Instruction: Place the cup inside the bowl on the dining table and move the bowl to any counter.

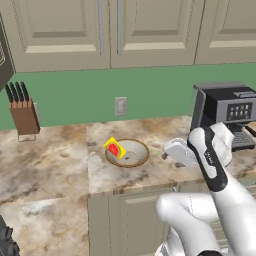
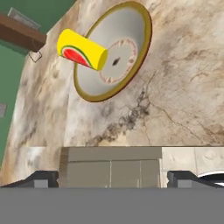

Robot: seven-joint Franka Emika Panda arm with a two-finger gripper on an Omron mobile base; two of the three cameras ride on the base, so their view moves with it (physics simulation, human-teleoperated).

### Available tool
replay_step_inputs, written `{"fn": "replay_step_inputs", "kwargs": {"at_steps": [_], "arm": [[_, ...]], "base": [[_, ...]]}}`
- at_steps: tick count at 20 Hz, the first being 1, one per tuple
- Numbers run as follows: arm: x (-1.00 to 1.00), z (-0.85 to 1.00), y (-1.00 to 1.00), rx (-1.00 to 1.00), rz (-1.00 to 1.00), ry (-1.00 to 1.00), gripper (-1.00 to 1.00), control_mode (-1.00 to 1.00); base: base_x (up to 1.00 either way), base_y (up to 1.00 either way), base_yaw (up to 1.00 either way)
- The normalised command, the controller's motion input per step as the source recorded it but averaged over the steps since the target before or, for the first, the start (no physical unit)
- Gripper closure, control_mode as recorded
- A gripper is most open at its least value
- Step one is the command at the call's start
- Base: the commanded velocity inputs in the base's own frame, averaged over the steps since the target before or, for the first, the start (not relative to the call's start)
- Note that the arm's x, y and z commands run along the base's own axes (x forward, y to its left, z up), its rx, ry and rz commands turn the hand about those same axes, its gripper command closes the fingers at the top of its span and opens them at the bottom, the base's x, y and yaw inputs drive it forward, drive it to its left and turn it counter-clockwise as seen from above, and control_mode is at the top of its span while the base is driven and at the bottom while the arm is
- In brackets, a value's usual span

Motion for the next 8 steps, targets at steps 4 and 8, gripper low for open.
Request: {"fn": "replay_step_inputs", "kwargs": {"at_steps": [4, 8], "arm": [[-0.64, 0.46, -0.16, -0.07, 0.05, -0.04, -1.0, -1.0], [-0.71, 0.58, -0.2, -0.11, 0.05, -0.08, -1.0, -1.0]], "base": [[0.0, 0.0, 0.0], [0.0, 0.0, 0.0]]}}
